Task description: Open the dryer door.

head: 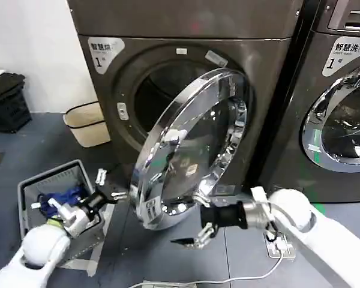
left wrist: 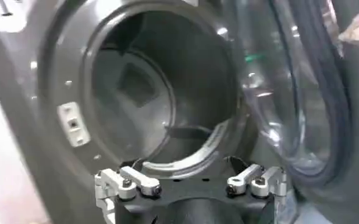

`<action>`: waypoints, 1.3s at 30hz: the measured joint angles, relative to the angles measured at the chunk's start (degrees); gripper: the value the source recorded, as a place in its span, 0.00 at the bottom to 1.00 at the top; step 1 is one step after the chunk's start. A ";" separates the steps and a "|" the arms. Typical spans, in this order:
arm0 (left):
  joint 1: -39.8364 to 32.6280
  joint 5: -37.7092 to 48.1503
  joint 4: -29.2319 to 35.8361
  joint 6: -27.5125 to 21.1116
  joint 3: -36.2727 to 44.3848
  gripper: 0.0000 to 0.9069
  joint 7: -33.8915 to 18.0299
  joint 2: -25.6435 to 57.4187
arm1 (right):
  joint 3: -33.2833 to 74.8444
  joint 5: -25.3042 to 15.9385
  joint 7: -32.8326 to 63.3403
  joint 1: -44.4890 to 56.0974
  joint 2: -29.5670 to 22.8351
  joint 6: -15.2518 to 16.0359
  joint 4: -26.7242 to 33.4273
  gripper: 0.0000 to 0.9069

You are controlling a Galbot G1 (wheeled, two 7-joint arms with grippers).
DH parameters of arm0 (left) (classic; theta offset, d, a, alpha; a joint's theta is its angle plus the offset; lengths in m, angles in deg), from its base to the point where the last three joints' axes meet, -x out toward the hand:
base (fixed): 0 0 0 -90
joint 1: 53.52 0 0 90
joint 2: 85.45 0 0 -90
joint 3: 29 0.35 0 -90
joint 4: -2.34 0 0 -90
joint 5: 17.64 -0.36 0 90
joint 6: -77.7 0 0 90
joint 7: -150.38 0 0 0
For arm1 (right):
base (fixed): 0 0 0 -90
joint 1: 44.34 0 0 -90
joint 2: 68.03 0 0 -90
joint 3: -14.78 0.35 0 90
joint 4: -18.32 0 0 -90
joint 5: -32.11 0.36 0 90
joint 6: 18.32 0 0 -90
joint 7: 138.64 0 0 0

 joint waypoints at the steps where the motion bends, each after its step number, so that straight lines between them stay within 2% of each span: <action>1: -0.49 0.00 0.00 0.13 0.77 1.00 0.15 0.05 | 2.53 -0.02 0.34 2.41 0.15 -0.21 -0.52 1.00; 9: -4.58 0.27 -0.94 0.59 6.91 1.00 0.19 -0.52 | 28.49 -1.17 3.13 26.28 -2.59 -2.22 -4.37 1.00; 17: -8.78 2.64 -1.91 0.57 11.59 1.00 0.03 -1.06 | 49.81 -5.49 6.70 45.61 -11.88 -4.78 -7.12 1.00; 20: -10.31 4.12 -2.42 0.41 13.38 1.00 0.01 -0.85 | 55.23 -6.72 8.88 50.54 -16.18 -7.21 -7.62 1.00; 30: -15.40 5.07 -3.65 0.79 19.37 1.00 -0.03 -0.87 | 68.62 -8.35 24.43 60.26 -30.99 -15.62 -9.34 1.00; 36: -19.29 5.25 -4.59 0.79 23.90 1.00 -0.21 -1.53 | 74.57 -10.97 37.74 61.25 -38.76 -21.06 -8.33 1.00; 39: -22.12 5.38 -5.48 0.76 26.89 1.00 -0.39 -2.22 | 76.94 -11.84 43.77 61.73 -42.21 -22.66 -7.66 1.00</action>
